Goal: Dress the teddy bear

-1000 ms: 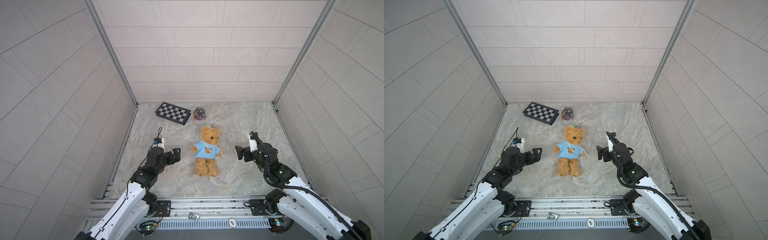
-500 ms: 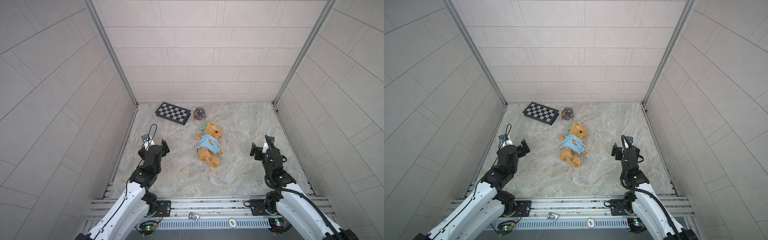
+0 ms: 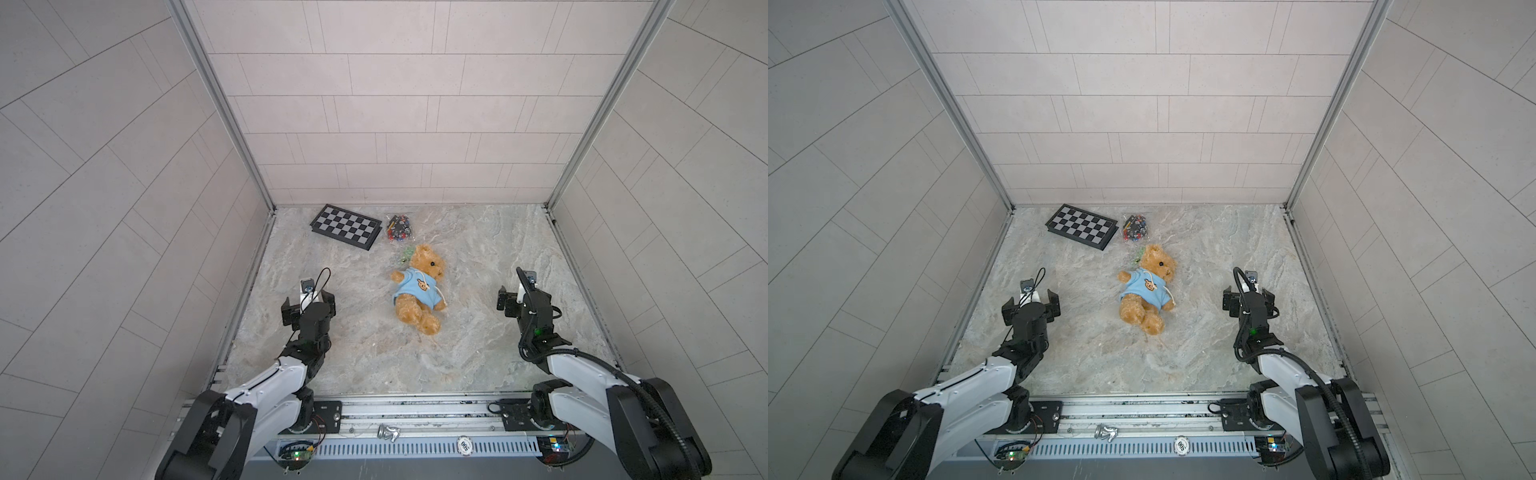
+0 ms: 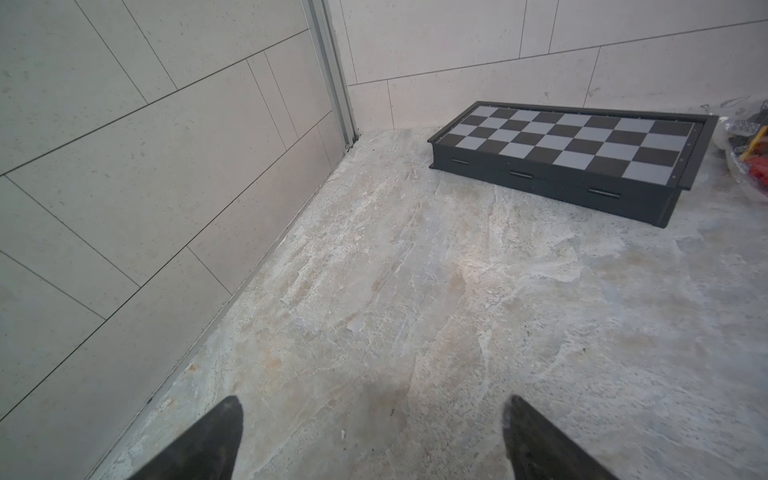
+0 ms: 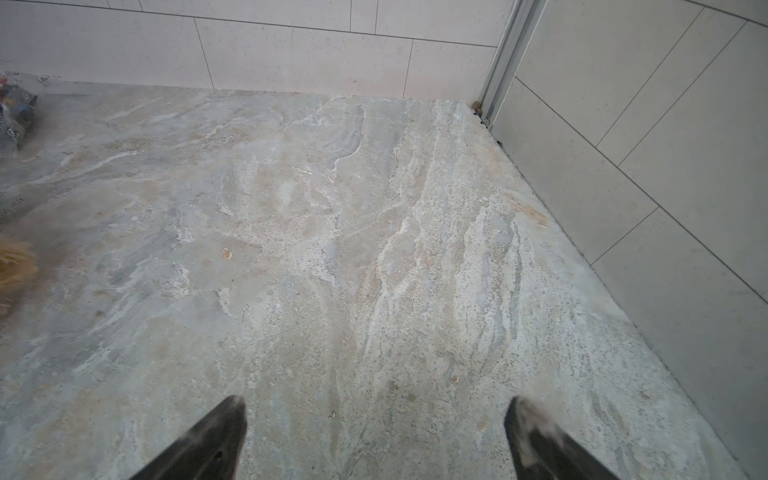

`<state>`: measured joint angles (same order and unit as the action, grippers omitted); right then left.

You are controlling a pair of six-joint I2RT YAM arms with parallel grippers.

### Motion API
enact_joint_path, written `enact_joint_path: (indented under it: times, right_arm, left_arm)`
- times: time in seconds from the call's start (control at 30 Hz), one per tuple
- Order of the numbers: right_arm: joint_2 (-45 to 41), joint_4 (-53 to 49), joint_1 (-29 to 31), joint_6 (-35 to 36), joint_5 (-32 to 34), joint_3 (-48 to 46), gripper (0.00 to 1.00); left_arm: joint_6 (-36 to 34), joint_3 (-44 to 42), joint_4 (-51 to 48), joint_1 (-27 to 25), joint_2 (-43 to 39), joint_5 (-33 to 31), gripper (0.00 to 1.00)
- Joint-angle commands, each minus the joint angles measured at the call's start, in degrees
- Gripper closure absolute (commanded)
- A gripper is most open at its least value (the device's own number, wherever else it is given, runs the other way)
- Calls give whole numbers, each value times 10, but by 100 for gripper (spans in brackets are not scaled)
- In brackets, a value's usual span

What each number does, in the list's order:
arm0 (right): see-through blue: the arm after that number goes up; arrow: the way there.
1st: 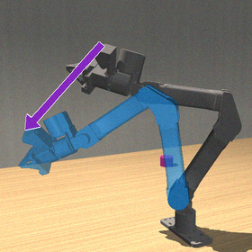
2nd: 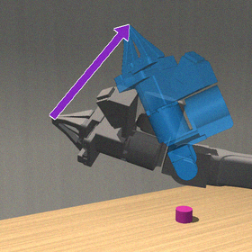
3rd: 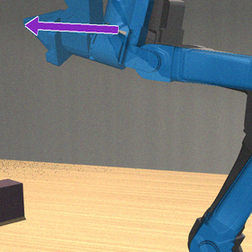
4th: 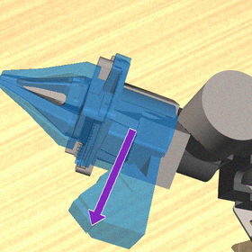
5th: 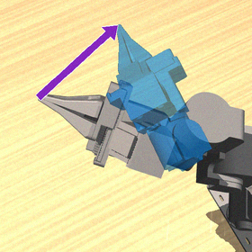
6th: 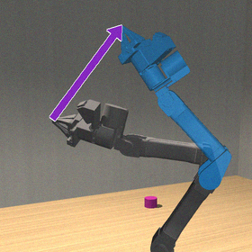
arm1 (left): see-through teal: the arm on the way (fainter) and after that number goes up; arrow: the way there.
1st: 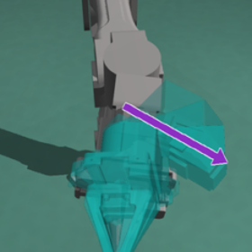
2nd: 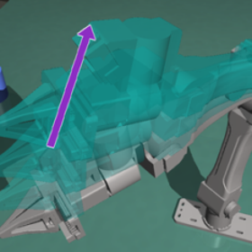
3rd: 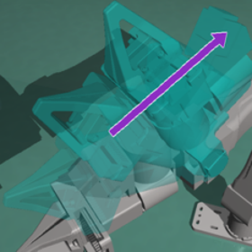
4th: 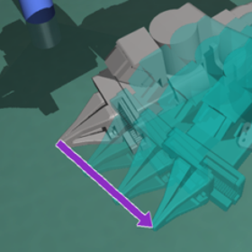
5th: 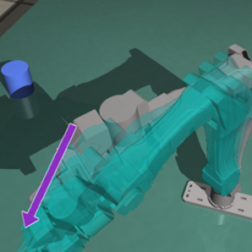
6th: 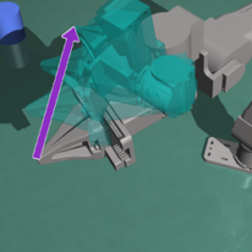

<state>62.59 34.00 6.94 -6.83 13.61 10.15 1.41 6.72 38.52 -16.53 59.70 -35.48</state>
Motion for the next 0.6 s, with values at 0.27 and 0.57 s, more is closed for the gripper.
enact_joint_path:
  times: [0.27, 0.57]
  right_arm:
    - [132, 208, -3, 50, 22, 30, 0]
    - [202, 275, -8, 60, 24, 38, 0]
  left_arm:
    - [-25, 48, 288, 75, 191, 130, 0]
    - [-27, 69, 291, 78, 240, 143, 0]
